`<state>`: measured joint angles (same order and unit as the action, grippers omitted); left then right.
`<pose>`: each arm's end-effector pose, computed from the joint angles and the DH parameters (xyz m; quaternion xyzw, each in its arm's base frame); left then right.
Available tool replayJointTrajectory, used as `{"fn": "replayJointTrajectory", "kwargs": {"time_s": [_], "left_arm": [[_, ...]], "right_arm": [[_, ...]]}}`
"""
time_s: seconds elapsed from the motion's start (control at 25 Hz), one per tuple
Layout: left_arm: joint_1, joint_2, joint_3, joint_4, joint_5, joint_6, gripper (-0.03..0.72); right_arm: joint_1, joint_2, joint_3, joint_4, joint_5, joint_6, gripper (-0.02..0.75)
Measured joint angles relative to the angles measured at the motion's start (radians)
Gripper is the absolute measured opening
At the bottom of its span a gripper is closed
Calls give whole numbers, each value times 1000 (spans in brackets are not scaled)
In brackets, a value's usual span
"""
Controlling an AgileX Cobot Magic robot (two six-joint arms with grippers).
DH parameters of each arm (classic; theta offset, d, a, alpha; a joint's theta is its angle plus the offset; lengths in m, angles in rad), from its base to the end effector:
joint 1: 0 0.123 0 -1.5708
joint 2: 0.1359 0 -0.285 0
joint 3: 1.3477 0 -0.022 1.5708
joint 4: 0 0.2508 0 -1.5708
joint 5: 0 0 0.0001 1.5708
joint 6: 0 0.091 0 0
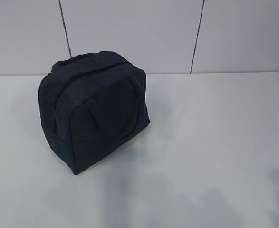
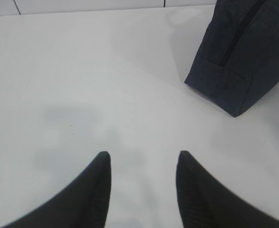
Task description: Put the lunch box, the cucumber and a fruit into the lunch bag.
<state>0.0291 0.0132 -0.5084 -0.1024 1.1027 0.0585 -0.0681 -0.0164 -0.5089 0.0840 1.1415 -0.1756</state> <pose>-0.0056 -0.0085 0.2767 0.0156 0.8639 -0.0291 0.5025 -0.0116 0.0077 0.2734 -0.0504 0.8652 -0.0189 0.4986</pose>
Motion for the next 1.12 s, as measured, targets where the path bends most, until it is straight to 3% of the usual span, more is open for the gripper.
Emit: {"fn": "replayJointTrajectory", "kwargs": {"time_s": [1.12], "left_arm": [[0, 0, 0, 0, 0, 0, 326]], "right_arm": [[0, 0, 0, 0, 0, 0, 508]]}}
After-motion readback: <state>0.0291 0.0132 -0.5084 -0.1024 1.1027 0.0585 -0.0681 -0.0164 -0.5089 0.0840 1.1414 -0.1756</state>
